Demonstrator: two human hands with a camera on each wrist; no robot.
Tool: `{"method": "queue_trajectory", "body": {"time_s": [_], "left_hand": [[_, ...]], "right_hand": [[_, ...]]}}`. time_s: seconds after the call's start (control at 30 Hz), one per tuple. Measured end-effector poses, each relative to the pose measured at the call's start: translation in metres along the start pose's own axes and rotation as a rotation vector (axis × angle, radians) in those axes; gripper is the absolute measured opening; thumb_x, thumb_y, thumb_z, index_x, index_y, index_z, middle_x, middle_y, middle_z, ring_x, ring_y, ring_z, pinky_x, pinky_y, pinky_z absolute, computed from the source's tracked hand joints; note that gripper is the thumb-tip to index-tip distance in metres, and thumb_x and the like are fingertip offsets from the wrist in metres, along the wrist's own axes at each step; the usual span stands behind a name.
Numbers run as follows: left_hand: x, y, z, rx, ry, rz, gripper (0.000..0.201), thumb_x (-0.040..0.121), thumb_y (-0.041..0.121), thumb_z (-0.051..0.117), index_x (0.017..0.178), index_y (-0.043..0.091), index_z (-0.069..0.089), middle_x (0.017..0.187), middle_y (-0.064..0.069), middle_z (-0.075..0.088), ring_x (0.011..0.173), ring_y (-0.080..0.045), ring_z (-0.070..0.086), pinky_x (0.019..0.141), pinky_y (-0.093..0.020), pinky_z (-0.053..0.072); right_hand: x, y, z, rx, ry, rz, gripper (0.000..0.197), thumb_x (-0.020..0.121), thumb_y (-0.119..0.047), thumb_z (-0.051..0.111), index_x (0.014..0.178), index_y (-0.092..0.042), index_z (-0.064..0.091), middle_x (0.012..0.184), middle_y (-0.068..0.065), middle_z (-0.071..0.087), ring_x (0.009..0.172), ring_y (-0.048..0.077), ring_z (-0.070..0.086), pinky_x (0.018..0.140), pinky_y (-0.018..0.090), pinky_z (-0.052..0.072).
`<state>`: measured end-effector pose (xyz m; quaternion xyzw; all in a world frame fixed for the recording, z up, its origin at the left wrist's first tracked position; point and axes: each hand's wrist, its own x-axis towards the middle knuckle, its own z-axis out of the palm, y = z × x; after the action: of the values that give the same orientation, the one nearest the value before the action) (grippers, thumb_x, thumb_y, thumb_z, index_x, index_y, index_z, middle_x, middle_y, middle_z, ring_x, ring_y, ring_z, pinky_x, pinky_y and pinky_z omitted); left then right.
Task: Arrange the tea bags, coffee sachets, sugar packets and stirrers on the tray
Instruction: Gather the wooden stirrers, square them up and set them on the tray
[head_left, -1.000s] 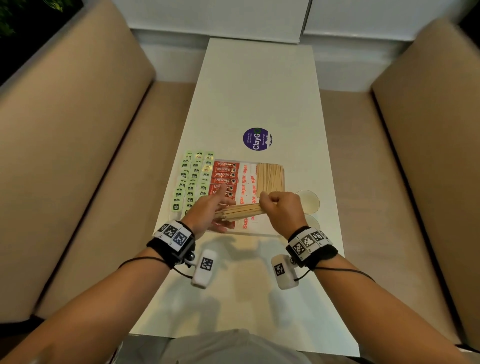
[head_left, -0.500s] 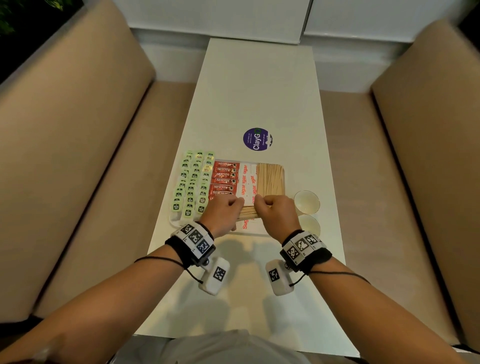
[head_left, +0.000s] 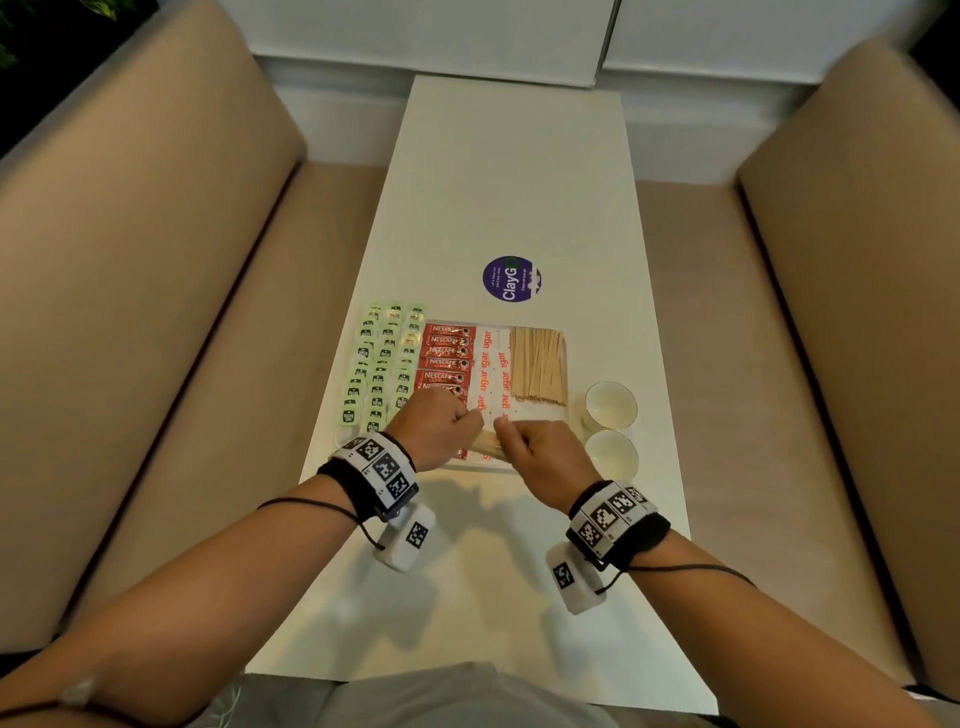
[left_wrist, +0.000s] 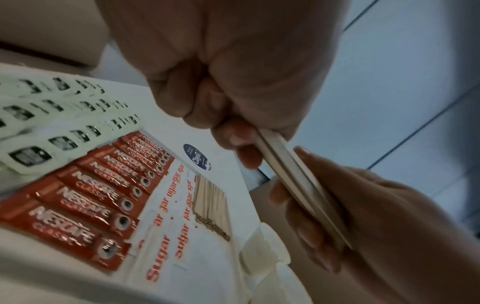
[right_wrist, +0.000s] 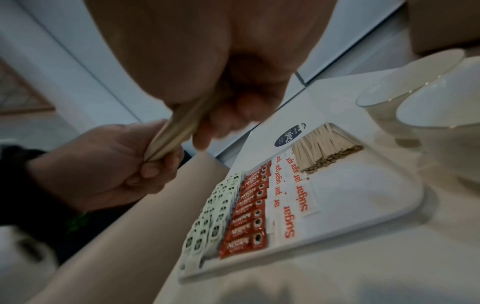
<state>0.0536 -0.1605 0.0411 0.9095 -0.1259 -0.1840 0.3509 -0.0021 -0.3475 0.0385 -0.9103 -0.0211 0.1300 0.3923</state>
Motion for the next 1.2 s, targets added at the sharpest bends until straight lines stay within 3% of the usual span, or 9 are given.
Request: {"method": "queue_trajectory", "body": {"time_s": [0.1, 0.17, 0.27, 0.37, 0.5, 0.67, 0.83, 1.1, 1.2], "left_hand": [[0.005, -0.003, -0.003, 0.115, -0.171, 0.058, 0.05, 0.092, 0.029, 0.057, 0.045, 0.014, 0.051, 0.046, 0.001, 0.043, 0.045, -0.015, 0.036, 0.051, -0.031, 0.034], [0.009, -0.001, -0.001, 0.183, -0.26, 0.11, 0.05, 0.092, 0.03, 0.056, 0.045, 0.014, 0.048, 0.045, 0.001, 0.042, 0.043, -0.015, 0.034, 0.05, -0.032, 0.033], [0.016, 0.003, 0.004, 0.24, -0.304, 0.155, 0.051, 0.094, 0.032, 0.052, 0.047, 0.014, 0.045, 0.045, -0.001, 0.038, 0.043, -0.017, 0.031, 0.049, -0.033, 0.031], [0.025, 0.002, 0.009, 0.163, -0.189, 0.127, 0.053, 0.1, 0.04, 0.048, 0.056, 0.009, 0.05, 0.053, -0.007, 0.049, 0.048, -0.017, 0.042, 0.052, -0.032, 0.037], [0.036, 0.002, 0.017, 0.113, -0.085, 0.05, 0.054, 0.103, 0.041, 0.042, 0.056, 0.014, 0.045, 0.054, -0.002, 0.043, 0.049, -0.017, 0.039, 0.053, -0.03, 0.034], [0.053, 0.004, 0.019, 0.201, -0.224, 0.108, 0.047, 0.099, 0.023, 0.042, 0.054, 0.014, 0.034, 0.053, -0.002, 0.034, 0.05, -0.017, 0.029, 0.051, -0.031, 0.026], [0.071, 0.011, 0.019, 0.273, -0.349, 0.199, 0.042, 0.097, 0.022, 0.043, 0.057, 0.014, 0.034, 0.054, -0.003, 0.032, 0.052, -0.017, 0.027, 0.052, -0.034, 0.026], [0.111, 0.013, 0.027, 0.254, -0.358, 0.199, 0.042, 0.097, 0.028, 0.049, 0.058, 0.013, 0.041, 0.056, -0.003, 0.04, 0.052, -0.018, 0.035, 0.053, -0.033, 0.032], [0.125, 0.01, 0.034, 0.189, -0.301, 0.132, 0.035, 0.097, 0.033, 0.053, 0.071, 0.01, 0.056, 0.069, -0.007, 0.057, 0.062, -0.02, 0.05, 0.06, -0.038, 0.043]], "right_hand": [[-0.007, 0.006, -0.002, -0.045, -0.241, -0.064, 0.048, 0.106, -0.05, 0.042, 0.071, -0.019, 0.057, 0.063, -0.004, 0.057, 0.055, 0.012, 0.049, 0.058, 0.033, 0.041], [-0.01, 0.005, 0.002, -0.082, -0.367, -0.09, 0.037, 0.101, -0.055, 0.048, 0.097, -0.022, 0.063, 0.08, -0.007, 0.064, 0.064, 0.006, 0.055, 0.062, 0.028, 0.047], [-0.011, 0.006, 0.014, -0.102, -0.392, -0.081, 0.038, 0.103, -0.048, 0.051, 0.125, -0.017, 0.05, 0.098, -0.01, 0.056, 0.071, 0.0, 0.05, 0.062, 0.018, 0.037], [-0.01, 0.012, 0.021, -0.083, -0.312, -0.035, 0.025, 0.107, -0.042, 0.043, 0.104, -0.017, 0.044, 0.084, -0.005, 0.054, 0.069, 0.014, 0.049, 0.059, 0.025, 0.034], [-0.006, 0.01, 0.029, 0.006, -0.251, 0.042, 0.026, 0.108, -0.041, 0.039, 0.099, -0.017, 0.041, 0.079, -0.004, 0.051, 0.065, 0.011, 0.044, 0.06, 0.03, 0.036], [-0.003, 0.008, 0.034, 0.12, -0.3, 0.126, 0.041, 0.105, -0.053, 0.038, 0.094, -0.015, 0.046, 0.073, 0.006, 0.068, 0.062, 0.015, 0.063, 0.068, 0.033, 0.051], [0.022, 0.016, 0.018, 0.02, -0.241, 0.154, 0.059, 0.096, -0.058, 0.054, 0.079, -0.002, 0.061, 0.065, 0.004, 0.056, 0.058, 0.016, 0.049, 0.061, 0.032, 0.042], [0.051, 0.032, 0.011, -0.003, -0.239, 0.221, 0.045, 0.1, -0.046, 0.056, 0.072, -0.011, 0.05, 0.063, 0.003, 0.05, 0.054, 0.015, 0.043, 0.054, 0.029, 0.038], [0.063, 0.04, 0.012, -0.025, -0.198, 0.234, 0.045, 0.101, -0.042, 0.054, 0.07, -0.011, 0.046, 0.062, 0.004, 0.048, 0.054, 0.015, 0.04, 0.053, 0.03, 0.034]]}}
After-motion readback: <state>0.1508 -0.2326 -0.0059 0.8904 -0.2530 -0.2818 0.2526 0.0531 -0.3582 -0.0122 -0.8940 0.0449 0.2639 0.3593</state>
